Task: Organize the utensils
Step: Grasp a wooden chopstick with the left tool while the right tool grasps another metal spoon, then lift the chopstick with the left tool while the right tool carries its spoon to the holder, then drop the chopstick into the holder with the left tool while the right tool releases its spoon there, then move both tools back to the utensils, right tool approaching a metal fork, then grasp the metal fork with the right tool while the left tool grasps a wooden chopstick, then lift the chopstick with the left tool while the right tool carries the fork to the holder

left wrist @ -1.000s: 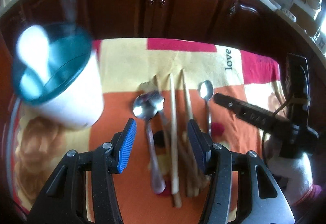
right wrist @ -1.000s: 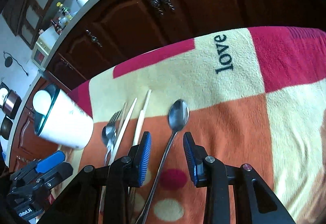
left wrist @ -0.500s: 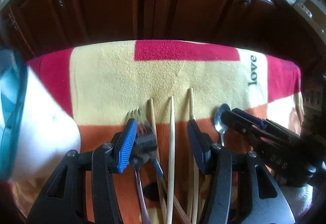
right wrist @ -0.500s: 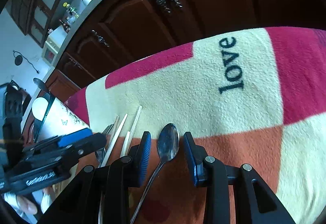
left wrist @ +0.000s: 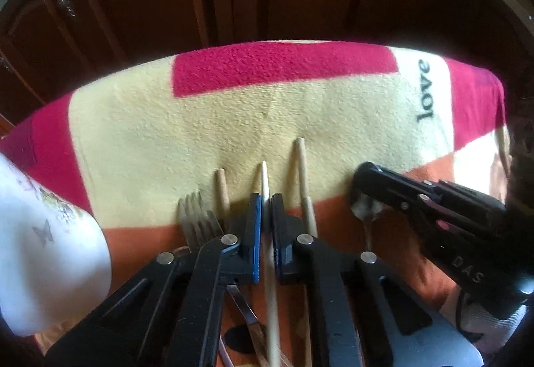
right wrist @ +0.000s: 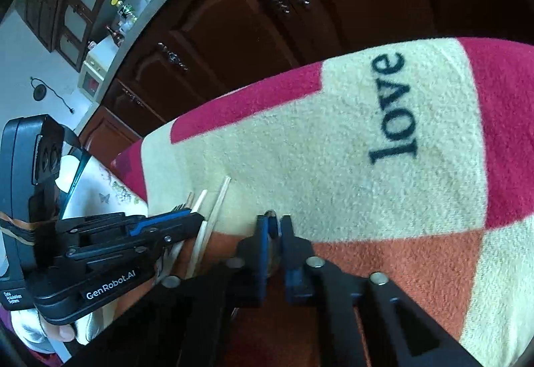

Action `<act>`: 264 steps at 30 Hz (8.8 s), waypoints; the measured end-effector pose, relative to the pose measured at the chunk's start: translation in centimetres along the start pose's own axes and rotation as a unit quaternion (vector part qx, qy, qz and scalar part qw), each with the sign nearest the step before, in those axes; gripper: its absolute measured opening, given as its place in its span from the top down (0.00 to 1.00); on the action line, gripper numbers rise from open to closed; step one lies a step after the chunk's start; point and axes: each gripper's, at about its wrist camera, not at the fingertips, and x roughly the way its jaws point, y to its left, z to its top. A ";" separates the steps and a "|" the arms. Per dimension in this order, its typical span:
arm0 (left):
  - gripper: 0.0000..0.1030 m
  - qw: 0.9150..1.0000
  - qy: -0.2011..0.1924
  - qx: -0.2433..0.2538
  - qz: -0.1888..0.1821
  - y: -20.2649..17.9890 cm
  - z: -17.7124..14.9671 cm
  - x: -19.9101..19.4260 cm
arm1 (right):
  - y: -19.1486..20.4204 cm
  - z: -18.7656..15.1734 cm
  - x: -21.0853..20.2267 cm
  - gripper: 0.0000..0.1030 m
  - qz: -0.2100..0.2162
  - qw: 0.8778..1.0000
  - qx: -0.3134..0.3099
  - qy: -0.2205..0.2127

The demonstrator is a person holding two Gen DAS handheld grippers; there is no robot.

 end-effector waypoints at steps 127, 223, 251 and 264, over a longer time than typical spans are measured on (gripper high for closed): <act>0.60 0.966 -0.242 -0.063 0.073 9.3 -11.4 -21.0 | 18.0 -3.3 -9.0 0.67 -0.105 0.981 -0.134 -0.093; 0.69 0.998 -0.006 -0.067 -0.006 2.3 -5.1 -1.5 | -2.7 -1.8 -4.4 0.75 -0.086 0.996 0.014 -0.022; 0.95 0.987 -0.114 -0.037 -0.107 3.4 -7.9 -13.3 | 6.5 -1.5 -14.3 0.98 -0.053 0.986 -0.084 -0.133; 0.95 0.980 -0.167 -0.062 -0.085 7.9 -9.2 -20.6 | 15.6 1.0 -16.1 0.98 -0.044 0.975 -0.149 -0.156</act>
